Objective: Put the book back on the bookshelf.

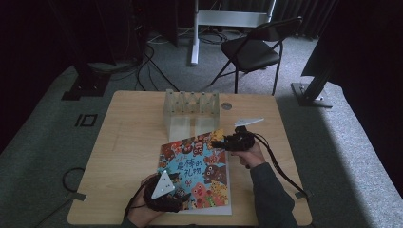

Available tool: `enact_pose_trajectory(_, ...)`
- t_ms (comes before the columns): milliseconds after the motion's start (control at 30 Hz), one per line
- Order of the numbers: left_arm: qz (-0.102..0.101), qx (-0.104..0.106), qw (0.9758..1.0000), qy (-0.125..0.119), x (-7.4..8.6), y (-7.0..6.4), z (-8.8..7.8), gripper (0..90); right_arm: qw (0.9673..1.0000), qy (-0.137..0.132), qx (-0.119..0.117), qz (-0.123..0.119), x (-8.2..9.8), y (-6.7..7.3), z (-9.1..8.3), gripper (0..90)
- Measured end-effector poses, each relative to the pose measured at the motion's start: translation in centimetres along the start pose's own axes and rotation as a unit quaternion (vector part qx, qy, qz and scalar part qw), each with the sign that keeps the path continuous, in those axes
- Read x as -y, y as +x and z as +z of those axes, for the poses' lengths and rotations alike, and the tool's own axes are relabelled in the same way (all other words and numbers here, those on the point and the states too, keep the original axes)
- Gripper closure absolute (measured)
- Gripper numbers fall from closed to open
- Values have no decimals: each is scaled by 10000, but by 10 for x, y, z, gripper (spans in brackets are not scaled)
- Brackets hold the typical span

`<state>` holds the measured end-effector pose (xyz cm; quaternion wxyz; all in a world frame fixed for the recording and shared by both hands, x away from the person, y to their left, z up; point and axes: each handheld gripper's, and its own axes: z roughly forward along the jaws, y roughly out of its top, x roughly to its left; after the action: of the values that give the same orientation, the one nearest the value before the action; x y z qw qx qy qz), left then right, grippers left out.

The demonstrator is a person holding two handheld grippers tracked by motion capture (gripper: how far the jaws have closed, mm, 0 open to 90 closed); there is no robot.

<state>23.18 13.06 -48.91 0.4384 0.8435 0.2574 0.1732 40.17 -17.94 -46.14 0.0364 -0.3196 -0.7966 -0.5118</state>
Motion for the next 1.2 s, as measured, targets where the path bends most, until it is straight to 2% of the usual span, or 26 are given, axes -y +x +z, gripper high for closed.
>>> enact_pose_trajectory(133, -229, -41, 9997, -58, 3, 14, -6, 214, 10000, 9, 50, 2, -2, 4, -1, 591)
enact_pose_trajectory(367, -550, -145, 9984, -57, 11, 33, -11, 215, 9998, -151, 42, 131, 2, 5, -3, 618)
enact_pose_trajectory(467, -598, -177, 9980, -59, 13, 38, -13, 215, 9996, -237, 47, 160, 4, 7, -5, 630)
enact_pose_trajectory(533, -624, -270, 9977, -73, 14, 39, -15, 215, 9994, -289, 38, 174, 3, 9, -7, 639)
enact_pose_trajectory(700, -645, -332, 9972, -173, 13, 42, -20, 218, 9993, -361, -1, 112, 3, 15, -11, 656)
enact_pose_trajectory(867, -704, -391, 9966, -158, 15, 46, -22, 218, 9989, -471, 9, 82, 4, 20, -16, 670)
enact_pose_trajectory(1033, -778, -332, 9963, -170, 18, 51, -23, 217, 9981, -615, -23, 78, 3, 25, -23, 691)
enact_pose_trajectory(1200, -965, -117, 9949, -261, 21, 59, -26, 197, 9970, -772, -37, 63, 3, 31, -30, 708)
